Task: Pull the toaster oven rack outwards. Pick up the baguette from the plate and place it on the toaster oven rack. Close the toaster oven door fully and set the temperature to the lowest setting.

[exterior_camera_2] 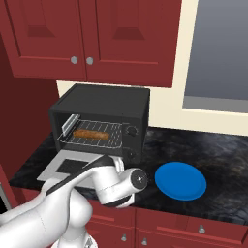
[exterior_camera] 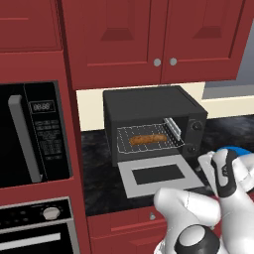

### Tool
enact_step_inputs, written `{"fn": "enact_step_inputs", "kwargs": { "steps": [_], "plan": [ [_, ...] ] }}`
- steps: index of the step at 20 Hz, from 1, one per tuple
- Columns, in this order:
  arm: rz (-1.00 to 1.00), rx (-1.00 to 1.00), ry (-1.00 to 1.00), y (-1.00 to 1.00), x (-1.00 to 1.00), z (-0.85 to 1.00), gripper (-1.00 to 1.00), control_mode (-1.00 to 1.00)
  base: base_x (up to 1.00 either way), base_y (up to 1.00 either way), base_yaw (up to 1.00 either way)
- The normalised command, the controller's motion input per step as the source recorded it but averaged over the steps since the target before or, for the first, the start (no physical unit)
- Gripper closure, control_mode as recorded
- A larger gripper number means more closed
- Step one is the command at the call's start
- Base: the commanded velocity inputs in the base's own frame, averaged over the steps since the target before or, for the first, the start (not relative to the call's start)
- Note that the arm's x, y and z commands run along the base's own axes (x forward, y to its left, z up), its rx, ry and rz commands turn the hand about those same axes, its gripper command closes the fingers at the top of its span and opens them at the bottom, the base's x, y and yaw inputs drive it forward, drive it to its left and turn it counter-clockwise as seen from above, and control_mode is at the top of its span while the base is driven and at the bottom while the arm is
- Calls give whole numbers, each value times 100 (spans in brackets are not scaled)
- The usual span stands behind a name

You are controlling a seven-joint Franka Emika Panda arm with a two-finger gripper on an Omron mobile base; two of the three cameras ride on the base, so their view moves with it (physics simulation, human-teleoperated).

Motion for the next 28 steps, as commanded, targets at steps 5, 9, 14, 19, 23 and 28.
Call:
{"fn": "enact_step_inputs", "kwargs": {
  "steps": [5,9,14,19,23,28],
  "plan": [
    [5,0,-5,34,20,0,-100,-100,0,0,0],
    [4,0,0,31,16,-10,-100,-100,0,0,0],
    [4,1,0,27,14,-10,-100,-100,0,0,0],
    [3,21,-9,34,31,19,-100,-100,0,0,0],
    [0,27,-15,39,40,14,-100,-100,0,0,0],
    [-3,19,-13,38,71,0,-100,-100,0,0,0]
  ]
}}
